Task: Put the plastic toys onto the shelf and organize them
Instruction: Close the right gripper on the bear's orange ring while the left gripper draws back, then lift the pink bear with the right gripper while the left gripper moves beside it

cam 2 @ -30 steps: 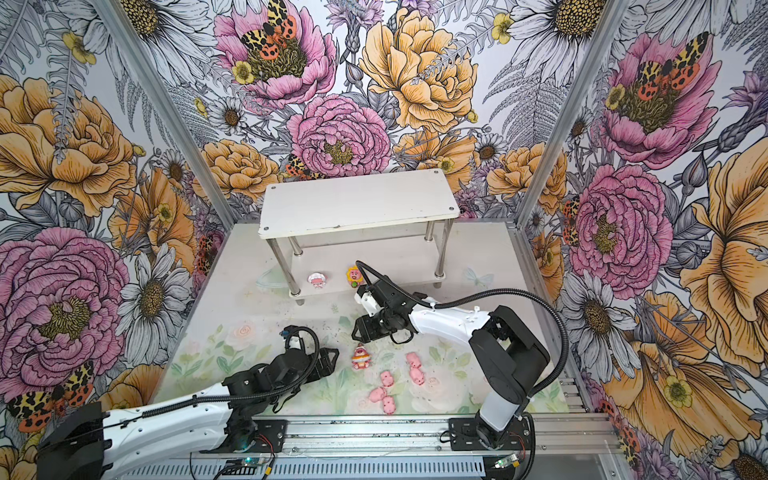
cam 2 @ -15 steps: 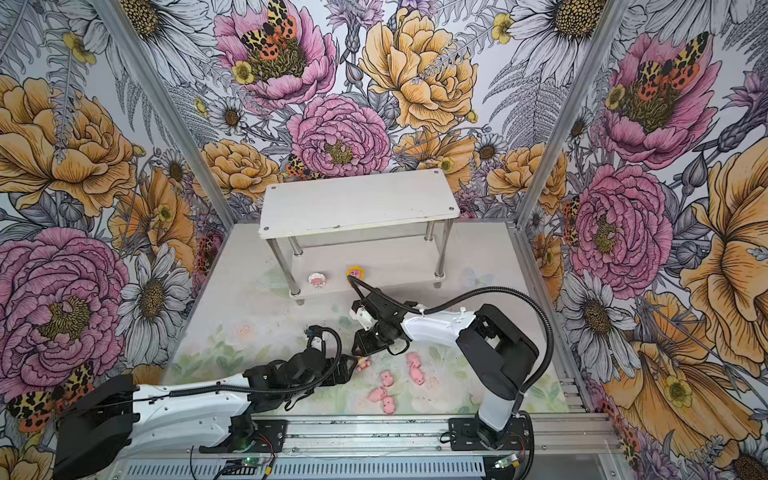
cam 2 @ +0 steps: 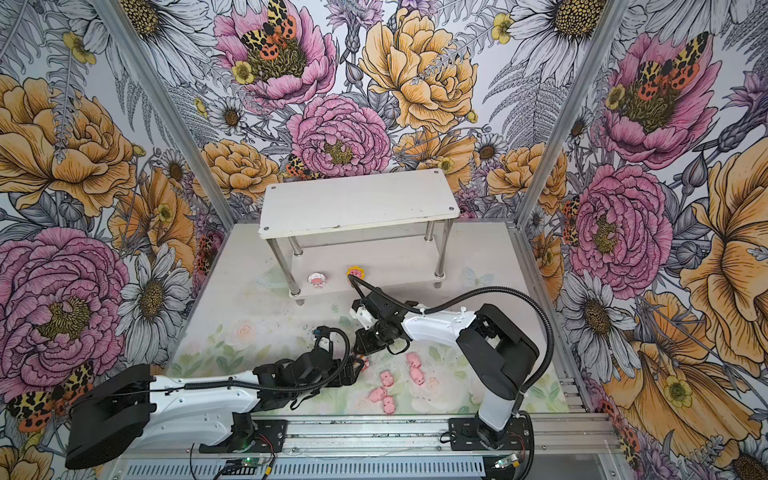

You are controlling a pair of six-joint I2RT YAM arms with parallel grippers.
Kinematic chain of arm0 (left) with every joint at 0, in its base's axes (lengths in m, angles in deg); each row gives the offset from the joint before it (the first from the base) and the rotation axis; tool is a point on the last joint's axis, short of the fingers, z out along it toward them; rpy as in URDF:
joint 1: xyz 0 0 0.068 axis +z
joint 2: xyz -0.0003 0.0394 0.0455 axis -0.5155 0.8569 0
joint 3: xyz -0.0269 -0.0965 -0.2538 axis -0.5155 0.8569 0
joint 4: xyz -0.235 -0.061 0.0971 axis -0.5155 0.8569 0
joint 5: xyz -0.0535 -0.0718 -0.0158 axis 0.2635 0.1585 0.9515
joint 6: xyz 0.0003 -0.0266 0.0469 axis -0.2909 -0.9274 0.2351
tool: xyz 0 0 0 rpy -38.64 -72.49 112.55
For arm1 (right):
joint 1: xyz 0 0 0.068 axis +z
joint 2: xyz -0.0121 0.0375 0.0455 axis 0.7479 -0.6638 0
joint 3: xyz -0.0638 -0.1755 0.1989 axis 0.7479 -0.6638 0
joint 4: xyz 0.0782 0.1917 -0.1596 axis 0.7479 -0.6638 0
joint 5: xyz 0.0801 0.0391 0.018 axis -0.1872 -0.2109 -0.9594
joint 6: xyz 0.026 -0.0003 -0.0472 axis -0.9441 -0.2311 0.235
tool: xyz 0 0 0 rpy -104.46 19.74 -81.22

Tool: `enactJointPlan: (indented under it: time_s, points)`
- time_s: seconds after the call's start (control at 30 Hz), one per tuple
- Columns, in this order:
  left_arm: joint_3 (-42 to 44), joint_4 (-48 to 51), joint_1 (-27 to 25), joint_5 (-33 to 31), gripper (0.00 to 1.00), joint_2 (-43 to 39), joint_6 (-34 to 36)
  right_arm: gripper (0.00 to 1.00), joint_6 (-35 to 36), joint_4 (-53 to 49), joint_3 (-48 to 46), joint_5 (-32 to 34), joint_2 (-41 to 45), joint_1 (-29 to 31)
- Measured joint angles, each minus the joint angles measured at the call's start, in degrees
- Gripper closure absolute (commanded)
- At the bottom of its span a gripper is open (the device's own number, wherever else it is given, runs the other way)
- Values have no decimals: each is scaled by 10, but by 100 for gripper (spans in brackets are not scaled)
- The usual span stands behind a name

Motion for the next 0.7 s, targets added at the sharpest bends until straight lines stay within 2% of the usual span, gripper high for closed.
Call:
enactJointPlan:
  time_s: [0.13,0.3,0.47,0.6,0.7]
  points:
    - [-27,-30,-11,5,3,55,0,79,0,4,-4,0,0,-5]
    - [-61,-72,-13,13,14,123,0,77,0,8,-17,0,9,-15]
    - [-73,-87,-13,17,36,151,1,67,0,7,-37,1,26,-28]
    - [-73,-76,-8,17,52,152,-2,63,0,3,-53,7,43,-40]
    - [-73,-71,-5,16,61,146,1,62,-1,0,-61,7,63,-52]
